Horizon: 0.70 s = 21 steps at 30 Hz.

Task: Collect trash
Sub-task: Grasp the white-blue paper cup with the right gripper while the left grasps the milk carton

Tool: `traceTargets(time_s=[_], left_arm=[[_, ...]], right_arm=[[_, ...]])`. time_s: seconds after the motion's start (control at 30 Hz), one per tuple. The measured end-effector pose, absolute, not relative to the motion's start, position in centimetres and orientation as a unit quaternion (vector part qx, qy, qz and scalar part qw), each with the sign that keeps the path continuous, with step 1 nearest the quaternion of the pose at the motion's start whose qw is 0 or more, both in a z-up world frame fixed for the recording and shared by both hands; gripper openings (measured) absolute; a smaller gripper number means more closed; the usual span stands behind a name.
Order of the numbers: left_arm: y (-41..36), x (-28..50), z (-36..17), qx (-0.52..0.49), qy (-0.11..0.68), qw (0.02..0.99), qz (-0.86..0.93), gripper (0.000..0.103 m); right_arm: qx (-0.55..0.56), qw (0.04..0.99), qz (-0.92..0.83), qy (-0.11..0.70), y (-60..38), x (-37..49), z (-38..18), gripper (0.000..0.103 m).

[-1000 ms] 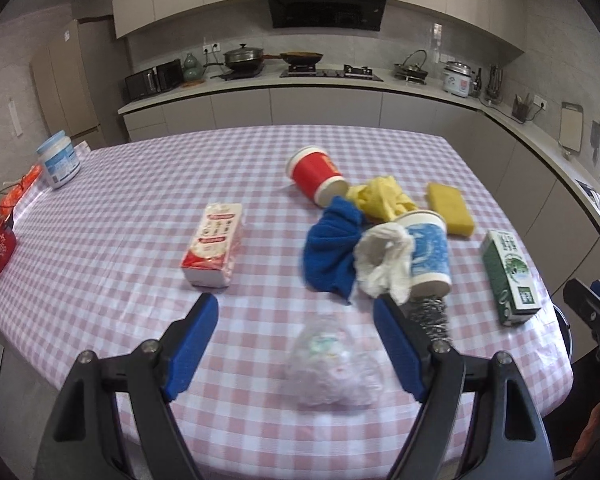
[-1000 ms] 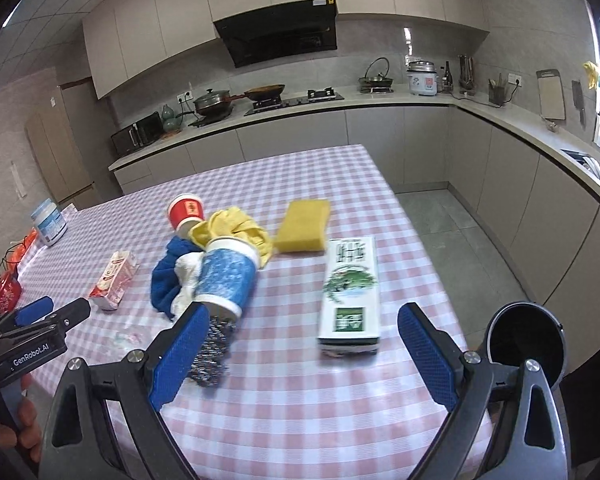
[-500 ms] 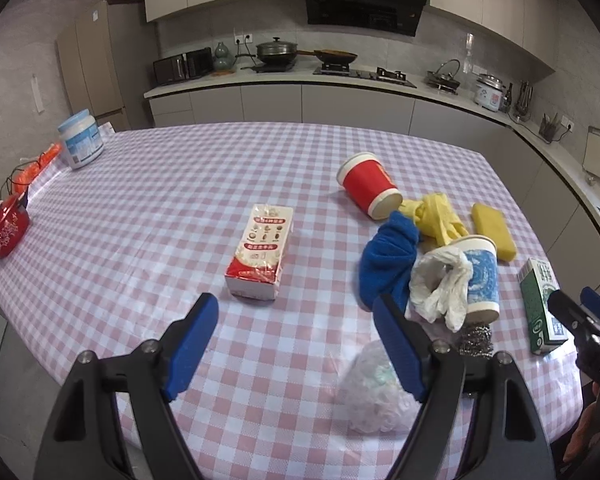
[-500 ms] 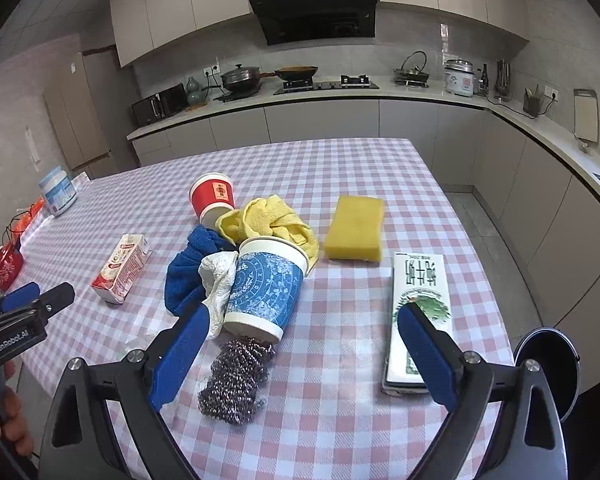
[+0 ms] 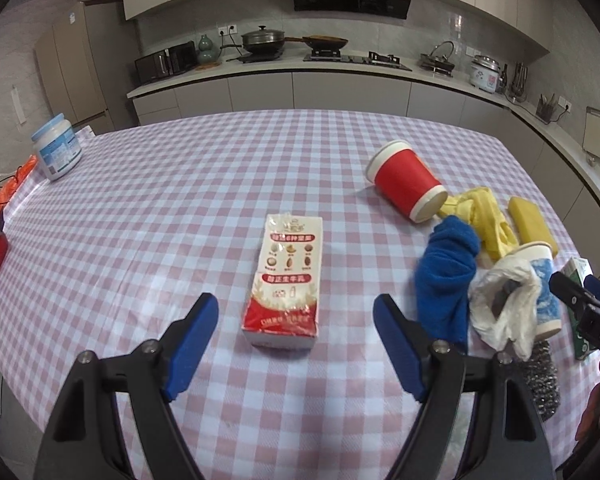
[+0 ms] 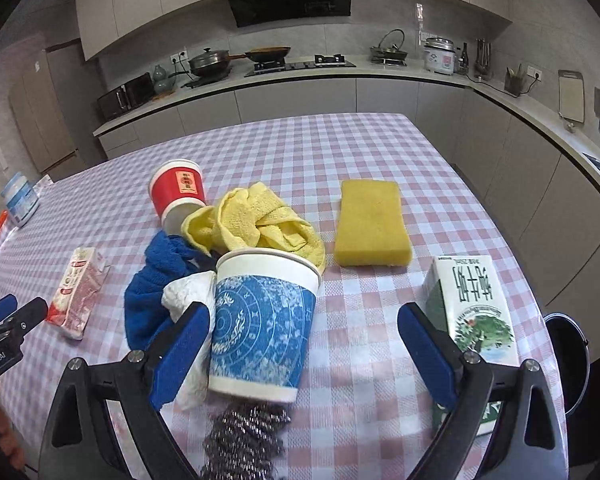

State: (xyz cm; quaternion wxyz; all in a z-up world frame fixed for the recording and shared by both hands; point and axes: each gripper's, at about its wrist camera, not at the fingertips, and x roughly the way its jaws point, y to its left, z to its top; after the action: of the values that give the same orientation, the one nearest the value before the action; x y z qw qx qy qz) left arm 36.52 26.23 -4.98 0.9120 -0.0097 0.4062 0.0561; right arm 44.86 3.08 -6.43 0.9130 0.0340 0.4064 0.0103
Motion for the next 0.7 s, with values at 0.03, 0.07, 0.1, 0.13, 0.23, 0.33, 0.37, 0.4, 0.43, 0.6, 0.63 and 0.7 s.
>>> traceTargets(time_s=[0.03,0.07,0.1,0.13,0.23,0.33,0.37,0.4,0.43,0.6,0.63,0.7], left_arm=[[26.4,36.8,-5.2,-0.009,0.407,0.912,0.056,0.081],[26.6,37.0,-5.4,-0.008,0.409,0.911,0.056,0.081],[26.7,37.3,-5.5,-0.008,0.41,0.91,0.056,0.081],[26.9,37.6,-5.8,-0.009,0.413,0.909,0.056,0.081],[27.3,38.3,-6.3,-0.012,0.421,0.905,0.055,0.081],[27.6,38.8,-6.8,-0.014,0.427,0.903,0.052,0.081],[27.7,38.9,-7.0,-0.013,0.429,0.902,0.052,0.081],[27.7,39.0,-7.1,-0.014,0.431,0.901,0.052,0.081],[27.7,39.1,-7.3,-0.015,0.434,0.9,0.05,0.081],[27.8,39.7,-8.3,-0.015,0.444,0.895,0.048,0.081],[27.8,39.8,-8.6,-0.015,0.446,0.894,0.047,0.081],[27.9,40.0,-9.0,-0.018,0.451,0.891,0.046,0.081]], right_arm=[[0.035,0.912,0.009,0.409,3.2,45.1,-6.6,0.096],[0.035,0.91,0.007,0.413,3.3,45.4,-6.9,0.095],[0.035,0.909,0.004,0.416,3.3,45.8,-7.2,0.093],[0.038,0.907,0.006,0.418,3.4,46.0,-7.4,0.093],[0.039,0.904,0.009,0.427,3.8,46.7,-7.9,0.091],[0.036,0.899,0.017,0.435,4.8,47.2,-8.5,0.091],[0.035,0.898,0.019,0.438,5.0,47.3,-8.7,0.091],[0.034,0.897,0.021,0.44,5.3,47.4,-8.9,0.091],[0.033,0.895,0.024,0.443,5.5,47.5,-9.2,0.091],[0.038,0.891,0.031,0.451,5.9,47.6,-9.9,0.077],[0.041,0.89,0.034,0.452,5.9,47.7,-9.9,0.072],[0.046,0.891,0.038,0.451,5.8,47.6,-9.9,0.068]])
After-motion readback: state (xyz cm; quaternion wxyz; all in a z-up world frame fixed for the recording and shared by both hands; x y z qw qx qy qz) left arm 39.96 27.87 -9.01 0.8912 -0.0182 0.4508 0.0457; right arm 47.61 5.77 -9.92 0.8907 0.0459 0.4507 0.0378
